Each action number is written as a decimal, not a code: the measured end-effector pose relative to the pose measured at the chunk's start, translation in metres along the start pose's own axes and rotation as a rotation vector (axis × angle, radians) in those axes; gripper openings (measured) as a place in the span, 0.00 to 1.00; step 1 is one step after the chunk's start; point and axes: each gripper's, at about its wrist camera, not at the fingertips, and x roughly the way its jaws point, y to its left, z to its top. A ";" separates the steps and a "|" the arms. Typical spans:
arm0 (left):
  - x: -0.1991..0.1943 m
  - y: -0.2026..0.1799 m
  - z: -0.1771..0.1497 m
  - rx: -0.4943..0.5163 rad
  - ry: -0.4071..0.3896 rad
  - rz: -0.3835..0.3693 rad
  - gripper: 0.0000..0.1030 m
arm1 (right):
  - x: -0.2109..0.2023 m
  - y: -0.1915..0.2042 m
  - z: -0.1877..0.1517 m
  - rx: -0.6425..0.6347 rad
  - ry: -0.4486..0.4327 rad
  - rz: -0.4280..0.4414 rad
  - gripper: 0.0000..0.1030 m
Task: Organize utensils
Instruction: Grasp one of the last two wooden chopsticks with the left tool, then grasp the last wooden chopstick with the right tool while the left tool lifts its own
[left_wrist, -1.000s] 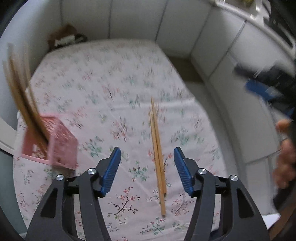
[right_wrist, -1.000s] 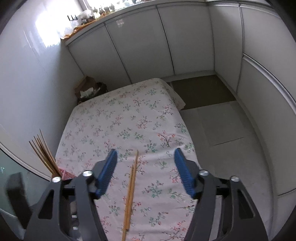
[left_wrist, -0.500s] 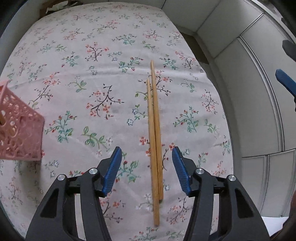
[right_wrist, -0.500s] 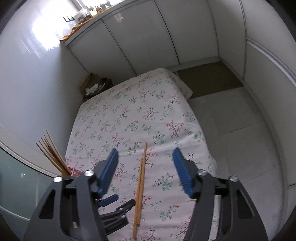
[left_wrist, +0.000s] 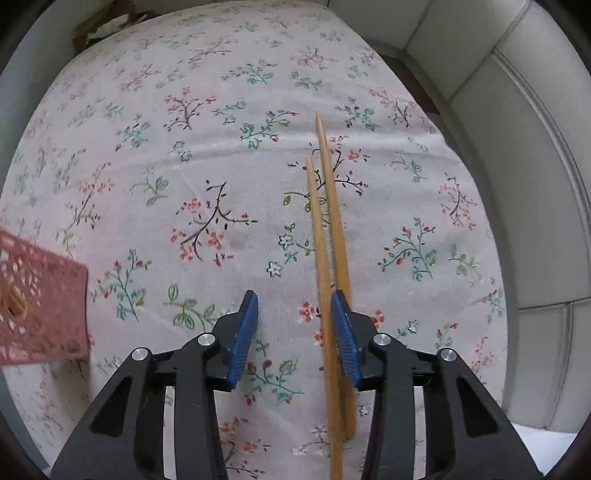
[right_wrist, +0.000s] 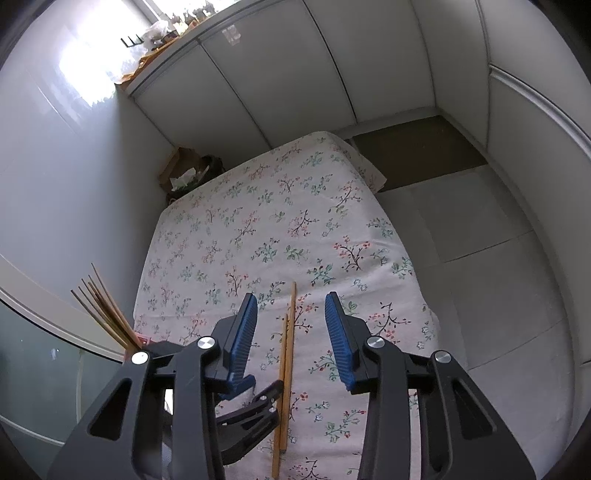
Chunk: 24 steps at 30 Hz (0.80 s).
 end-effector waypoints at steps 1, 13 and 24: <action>0.001 0.000 0.001 0.000 0.003 0.007 0.30 | 0.000 0.000 0.000 0.000 0.001 0.001 0.37; -0.012 0.008 0.010 -0.035 -0.054 -0.027 0.06 | 0.018 -0.004 -0.002 0.015 0.049 -0.029 0.37; -0.126 0.025 -0.003 -0.066 -0.419 -0.180 0.06 | 0.066 -0.009 -0.015 -0.020 0.191 -0.104 0.37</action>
